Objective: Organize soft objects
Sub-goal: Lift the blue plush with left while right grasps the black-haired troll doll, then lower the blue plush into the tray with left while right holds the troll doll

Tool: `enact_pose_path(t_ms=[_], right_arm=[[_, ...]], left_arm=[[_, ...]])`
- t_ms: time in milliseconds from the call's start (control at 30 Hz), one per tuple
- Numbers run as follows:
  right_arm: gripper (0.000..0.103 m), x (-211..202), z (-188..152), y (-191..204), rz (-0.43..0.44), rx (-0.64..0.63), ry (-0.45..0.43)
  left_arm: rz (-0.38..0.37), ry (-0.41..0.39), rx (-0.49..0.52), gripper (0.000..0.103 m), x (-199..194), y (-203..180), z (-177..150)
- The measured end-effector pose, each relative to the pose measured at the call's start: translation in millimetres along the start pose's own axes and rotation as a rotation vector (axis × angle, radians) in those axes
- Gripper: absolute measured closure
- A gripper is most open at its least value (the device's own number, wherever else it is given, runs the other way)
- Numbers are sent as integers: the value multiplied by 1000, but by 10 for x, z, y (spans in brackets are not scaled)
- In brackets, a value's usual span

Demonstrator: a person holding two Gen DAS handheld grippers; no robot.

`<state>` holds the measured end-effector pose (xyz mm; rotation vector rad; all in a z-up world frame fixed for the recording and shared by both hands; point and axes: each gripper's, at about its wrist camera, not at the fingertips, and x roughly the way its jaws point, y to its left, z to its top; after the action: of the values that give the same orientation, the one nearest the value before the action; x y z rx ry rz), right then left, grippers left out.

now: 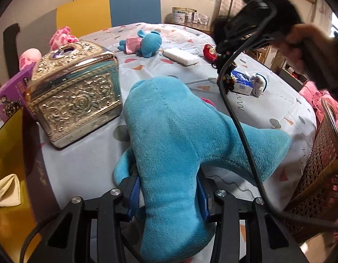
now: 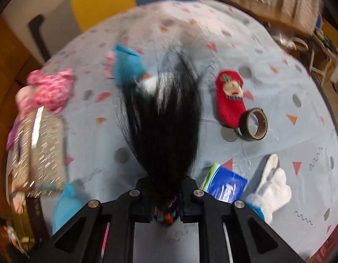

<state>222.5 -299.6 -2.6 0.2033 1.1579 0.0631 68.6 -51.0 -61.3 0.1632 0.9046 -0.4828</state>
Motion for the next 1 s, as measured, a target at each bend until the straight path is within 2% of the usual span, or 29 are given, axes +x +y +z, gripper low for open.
enact_pose_path(t_ms=[167, 300, 600, 733, 1000], right_arm=[[93, -195, -341, 141, 1, -47, -21], [93, -294, -554, 154, 2, -26, -53], [94, -855, -765, 103, 79, -33, -221], [94, -877, -843, 139, 68, -54, -229], [94, -541, -1001, 440, 103, -100, -172]], left_arm=[[17, -17, -2, 60, -167, -12, -45], [35, -40, -1, 60, -351, 0, -111], [77, -160, 10, 60, -880, 29, -88], [105, -211, -20, 60, -1117, 121, -71], [206, -242, -195, 60, -1511, 703, -198]])
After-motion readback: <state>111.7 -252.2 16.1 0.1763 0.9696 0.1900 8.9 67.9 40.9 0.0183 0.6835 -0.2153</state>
